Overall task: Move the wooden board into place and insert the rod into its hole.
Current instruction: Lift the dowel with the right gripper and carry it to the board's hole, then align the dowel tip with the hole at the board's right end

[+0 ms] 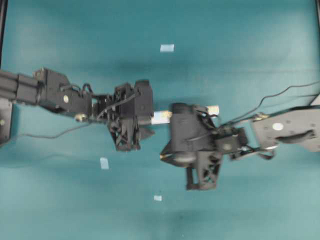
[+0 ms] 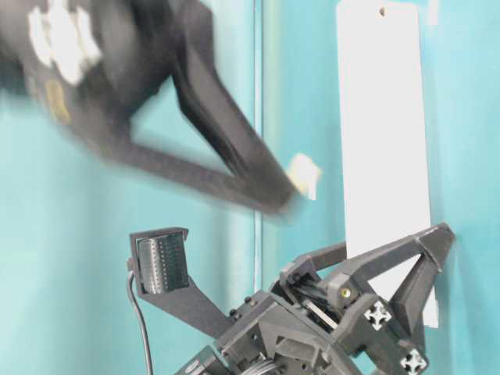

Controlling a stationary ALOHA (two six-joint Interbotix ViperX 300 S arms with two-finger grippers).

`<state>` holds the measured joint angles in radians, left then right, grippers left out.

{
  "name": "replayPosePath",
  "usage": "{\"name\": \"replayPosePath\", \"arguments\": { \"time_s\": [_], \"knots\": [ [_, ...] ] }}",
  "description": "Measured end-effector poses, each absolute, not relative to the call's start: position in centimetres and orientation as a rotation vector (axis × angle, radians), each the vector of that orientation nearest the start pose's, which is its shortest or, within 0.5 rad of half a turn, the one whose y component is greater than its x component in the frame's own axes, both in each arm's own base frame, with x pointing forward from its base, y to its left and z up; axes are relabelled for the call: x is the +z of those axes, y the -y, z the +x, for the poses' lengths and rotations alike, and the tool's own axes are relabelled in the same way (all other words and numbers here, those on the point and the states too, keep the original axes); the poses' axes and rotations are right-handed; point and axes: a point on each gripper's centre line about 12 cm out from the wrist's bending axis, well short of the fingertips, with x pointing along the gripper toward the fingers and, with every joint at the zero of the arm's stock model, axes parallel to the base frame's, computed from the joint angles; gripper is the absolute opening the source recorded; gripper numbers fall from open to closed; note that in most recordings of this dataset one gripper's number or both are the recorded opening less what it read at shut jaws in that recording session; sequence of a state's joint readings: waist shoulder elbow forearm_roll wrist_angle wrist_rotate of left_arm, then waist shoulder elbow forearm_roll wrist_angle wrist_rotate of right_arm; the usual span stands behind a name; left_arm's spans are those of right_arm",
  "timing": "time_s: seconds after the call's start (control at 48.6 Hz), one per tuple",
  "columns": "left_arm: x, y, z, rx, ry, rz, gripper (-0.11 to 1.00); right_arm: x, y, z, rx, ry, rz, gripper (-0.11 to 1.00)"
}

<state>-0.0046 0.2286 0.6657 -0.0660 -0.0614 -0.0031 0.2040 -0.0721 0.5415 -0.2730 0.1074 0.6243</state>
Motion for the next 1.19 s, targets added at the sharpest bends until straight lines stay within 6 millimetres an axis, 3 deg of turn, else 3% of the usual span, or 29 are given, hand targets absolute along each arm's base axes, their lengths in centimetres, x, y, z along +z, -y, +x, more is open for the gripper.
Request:
{"name": "replayPosePath", "arguments": {
  "time_s": [0.247, 0.453, 0.844, 1.194],
  "knots": [
    [8.4, 0.2, 39.3, 0.027, -0.833, -0.061, 0.6, 22.6, -4.8, 36.5, 0.079, -0.457, 0.304, 0.11],
    [8.4, 0.3, 39.3, 0.025, -0.831, -0.06, 0.6, 21.3, -3.1, 34.5, 0.047, -0.462, 0.304, 0.11],
    [8.8, -1.1, 39.7, 0.057, -0.78, -0.072, 0.6, 20.3, -1.0, 32.4, 0.075, -0.324, 0.286, 0.11],
    [8.8, -1.1, 39.6, 0.058, -0.766, -0.071, 0.6, 19.1, 1.4, 30.2, 0.053, -0.225, 0.24, 0.11]
  ]
}}
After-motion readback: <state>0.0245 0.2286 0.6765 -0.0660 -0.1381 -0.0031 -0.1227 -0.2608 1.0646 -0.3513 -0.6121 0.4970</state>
